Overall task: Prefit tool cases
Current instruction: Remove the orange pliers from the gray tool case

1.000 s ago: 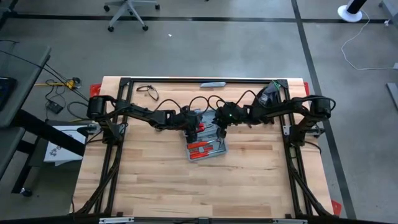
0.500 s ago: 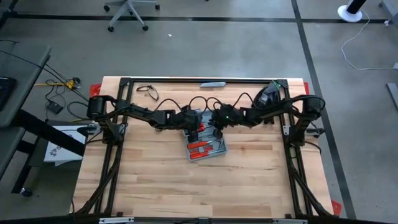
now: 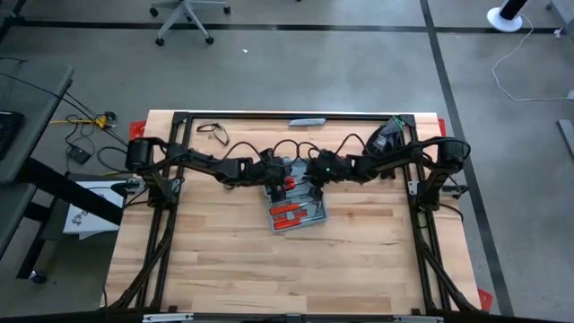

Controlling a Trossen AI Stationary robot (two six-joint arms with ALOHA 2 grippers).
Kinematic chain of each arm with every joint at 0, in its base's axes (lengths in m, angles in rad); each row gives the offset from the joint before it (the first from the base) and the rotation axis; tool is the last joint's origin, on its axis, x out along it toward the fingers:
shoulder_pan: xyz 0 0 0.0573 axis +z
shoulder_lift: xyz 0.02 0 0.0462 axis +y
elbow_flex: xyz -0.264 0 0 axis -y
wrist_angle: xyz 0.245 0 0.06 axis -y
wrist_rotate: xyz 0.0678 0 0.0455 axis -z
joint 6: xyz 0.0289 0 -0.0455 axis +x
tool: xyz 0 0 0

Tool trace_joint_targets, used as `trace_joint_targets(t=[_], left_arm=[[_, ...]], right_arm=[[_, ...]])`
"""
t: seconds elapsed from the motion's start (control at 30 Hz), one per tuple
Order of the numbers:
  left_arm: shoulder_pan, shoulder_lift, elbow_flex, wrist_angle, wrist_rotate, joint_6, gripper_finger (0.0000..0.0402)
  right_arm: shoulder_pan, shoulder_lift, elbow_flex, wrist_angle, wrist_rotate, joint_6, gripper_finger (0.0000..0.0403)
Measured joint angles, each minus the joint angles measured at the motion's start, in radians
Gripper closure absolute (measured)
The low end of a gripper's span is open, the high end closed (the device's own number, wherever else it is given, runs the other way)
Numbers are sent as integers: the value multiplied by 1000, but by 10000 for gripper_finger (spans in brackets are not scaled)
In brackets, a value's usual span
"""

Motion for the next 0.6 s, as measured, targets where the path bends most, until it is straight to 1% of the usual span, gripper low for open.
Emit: trace_joint_targets(t=[0.17,0.6], left_arm=[[21,0,0,0,12,-7,375],[32,0,0,-10,15,-22,375]], right_arm=[[0,-2,1,-41,-2,-17,347],[-5,-2,1,-35,-6,-26,347]])
